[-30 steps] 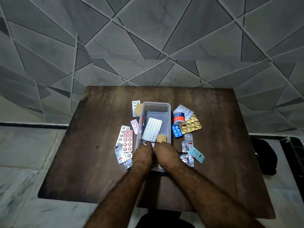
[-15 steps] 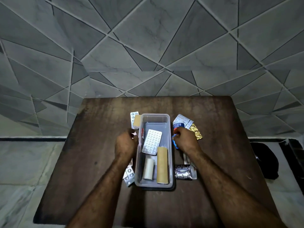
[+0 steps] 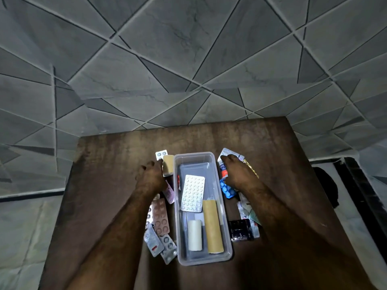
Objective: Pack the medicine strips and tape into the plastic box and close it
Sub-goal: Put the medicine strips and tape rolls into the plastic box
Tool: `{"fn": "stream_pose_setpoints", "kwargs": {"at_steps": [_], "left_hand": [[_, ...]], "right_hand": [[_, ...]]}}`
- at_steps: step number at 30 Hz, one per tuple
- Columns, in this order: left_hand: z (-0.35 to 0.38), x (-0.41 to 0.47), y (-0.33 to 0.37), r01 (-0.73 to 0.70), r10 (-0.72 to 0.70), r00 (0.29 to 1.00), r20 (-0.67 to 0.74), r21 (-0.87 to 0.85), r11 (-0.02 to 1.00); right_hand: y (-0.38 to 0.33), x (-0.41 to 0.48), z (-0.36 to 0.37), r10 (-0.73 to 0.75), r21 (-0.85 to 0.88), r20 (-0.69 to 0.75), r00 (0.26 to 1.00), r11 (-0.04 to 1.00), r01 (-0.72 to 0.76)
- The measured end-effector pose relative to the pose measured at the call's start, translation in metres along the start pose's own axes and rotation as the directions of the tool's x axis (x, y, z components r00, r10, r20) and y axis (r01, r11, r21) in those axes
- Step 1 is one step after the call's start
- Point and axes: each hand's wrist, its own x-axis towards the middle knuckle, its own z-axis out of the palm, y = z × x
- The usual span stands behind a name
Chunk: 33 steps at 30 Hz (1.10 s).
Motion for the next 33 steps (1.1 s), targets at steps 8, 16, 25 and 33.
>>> {"fn": "stream_pose_setpoints", "kwargs": {"at_steps": [8,16,25,33], "left_hand": [[-0.016,0.033,0.017,-0.171,0.131,0.976,0.176,0.234,0.957],[-0.005,0.050,0.004,-0.248,0.239,0.968,0.078,0.137,0.959],[-0.056,0.002,0.003,-0.182,0.121,0.972,-0.199,-0.323,0.929],[-0.039,-0.018,0.049,-0.378,0.375,0.924,-0.076,-0.044,0.925]], "right_hand": [[0.005,0.013,0.006,0.000,-0.173,0.056,0.998,0.985,0.010],[0.013,0.018,-0.004,0.108,0.073,-0.027,0.994,0.992,-0.105],[-0.023,-0.002,-0.047,0.007,0.359,-0.304,0.953,0.927,0.107],[-0.051,0.004,-0.025,-0.123,0.134,-0.089,0.988,0.982,0.134]]}}
